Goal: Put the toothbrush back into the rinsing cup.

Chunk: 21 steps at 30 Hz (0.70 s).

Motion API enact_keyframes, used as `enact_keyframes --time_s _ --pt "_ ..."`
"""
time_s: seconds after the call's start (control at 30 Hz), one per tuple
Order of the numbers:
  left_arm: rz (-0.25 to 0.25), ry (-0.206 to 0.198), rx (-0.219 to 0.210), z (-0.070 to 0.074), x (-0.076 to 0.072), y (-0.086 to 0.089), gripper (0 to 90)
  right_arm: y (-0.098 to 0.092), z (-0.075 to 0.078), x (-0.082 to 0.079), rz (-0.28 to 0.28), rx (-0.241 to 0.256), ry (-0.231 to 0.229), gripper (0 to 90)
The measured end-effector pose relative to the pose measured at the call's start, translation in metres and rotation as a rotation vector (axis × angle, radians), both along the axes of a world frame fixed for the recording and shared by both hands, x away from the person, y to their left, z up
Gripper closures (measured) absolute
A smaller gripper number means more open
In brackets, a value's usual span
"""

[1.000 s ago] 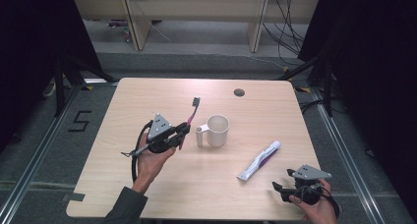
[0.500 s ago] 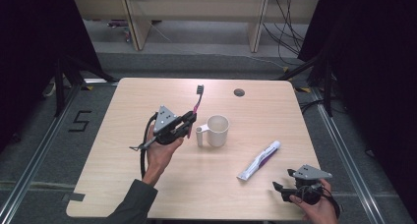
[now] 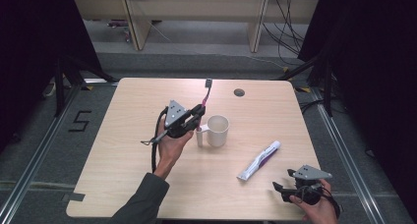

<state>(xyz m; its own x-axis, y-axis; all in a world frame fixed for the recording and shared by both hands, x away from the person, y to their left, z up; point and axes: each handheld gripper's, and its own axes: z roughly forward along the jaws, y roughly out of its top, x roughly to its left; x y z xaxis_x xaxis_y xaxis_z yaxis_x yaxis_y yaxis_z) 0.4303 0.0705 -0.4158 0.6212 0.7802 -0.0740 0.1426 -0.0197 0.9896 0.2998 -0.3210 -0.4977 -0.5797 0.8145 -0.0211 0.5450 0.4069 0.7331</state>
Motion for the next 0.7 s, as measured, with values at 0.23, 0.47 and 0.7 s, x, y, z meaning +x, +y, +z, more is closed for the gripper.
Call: enact_keyframes --time_s 0.23,0.47,0.7 --pt "0.002 -0.012 0.013 -0.007 0.005 -0.004 80.1 0.0 0.0 0.0 -0.001 0.001 0.004 26.5" --pt "0.011 -0.01 0.007 -0.016 0.005 -0.002 80.0 0.0 0.0 0.0 -0.001 0.002 0.009 26.6" --pt "0.012 0.0 -0.004 -0.025 0.003 -0.001 80.0 0.0 0.0 0.0 0.002 0.001 0.014 26.5"
